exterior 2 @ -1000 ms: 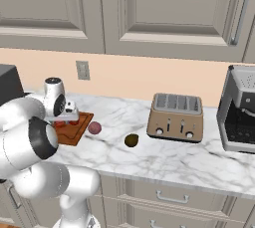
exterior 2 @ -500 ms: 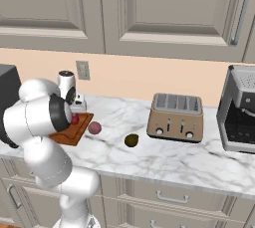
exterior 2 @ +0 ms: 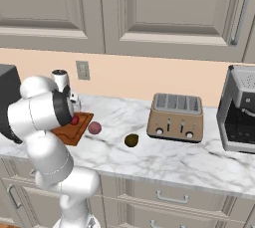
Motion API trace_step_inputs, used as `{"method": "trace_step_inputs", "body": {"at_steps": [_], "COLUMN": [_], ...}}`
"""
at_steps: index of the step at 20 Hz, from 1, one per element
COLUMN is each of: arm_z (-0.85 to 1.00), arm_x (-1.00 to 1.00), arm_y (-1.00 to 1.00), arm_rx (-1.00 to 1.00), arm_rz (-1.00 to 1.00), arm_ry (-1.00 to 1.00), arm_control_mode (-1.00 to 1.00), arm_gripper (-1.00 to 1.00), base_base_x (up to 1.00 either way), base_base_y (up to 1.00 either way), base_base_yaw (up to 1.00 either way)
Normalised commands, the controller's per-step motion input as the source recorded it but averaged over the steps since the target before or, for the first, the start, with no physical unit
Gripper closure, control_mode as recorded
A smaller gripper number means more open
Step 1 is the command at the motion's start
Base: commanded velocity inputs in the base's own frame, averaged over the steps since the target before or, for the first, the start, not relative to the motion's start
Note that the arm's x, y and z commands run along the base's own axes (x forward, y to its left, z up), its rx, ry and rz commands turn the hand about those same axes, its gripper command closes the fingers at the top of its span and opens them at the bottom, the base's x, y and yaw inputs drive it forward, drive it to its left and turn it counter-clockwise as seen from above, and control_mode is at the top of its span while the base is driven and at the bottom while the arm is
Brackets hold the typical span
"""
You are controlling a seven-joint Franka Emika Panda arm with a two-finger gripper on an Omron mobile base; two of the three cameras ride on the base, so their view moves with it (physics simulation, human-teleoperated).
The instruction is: Place the avocado, onion, tomato, and bell pepper on the cutting board.
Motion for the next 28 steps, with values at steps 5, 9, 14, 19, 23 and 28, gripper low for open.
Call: {"method": "trace_step_inputs", "body": {"at_steps": [5,9,14,19,23,28], "arm_z": [-0.17,-0.28,-0.04,0.0,-0.01,0.1], "arm_x": [0.01,0.0,0.0,0.0,0.0,0.03], "arm_y": [0.0,0.0,0.0,-0.03,-0.18,-0.08], "arm_rx": [-0.04,-0.07,0.0,0.0,0.0,0.0], "arm_rz": [0.0,0.0,0.0,0.0,-0.01,-0.06], "arm_ry": [0.0,0.0,0.0,0.0,0.01,0.03], "arm_control_mode": [-1.0,-1.0,-1.0,-1.0,-1.0,-1.0], "arm_gripper": [1.0,1.0,-1.0,-1.0,-1.0,-1.0], "base_base_x": [0.0,0.0,0.0,0.0,0.0,0.0], "base_base_y": [0.0,0.0,0.0,0.0,0.0,0.0], "base_base_yaw": [0.0,0.0,0.0,0.0,0.0,0.0]}}
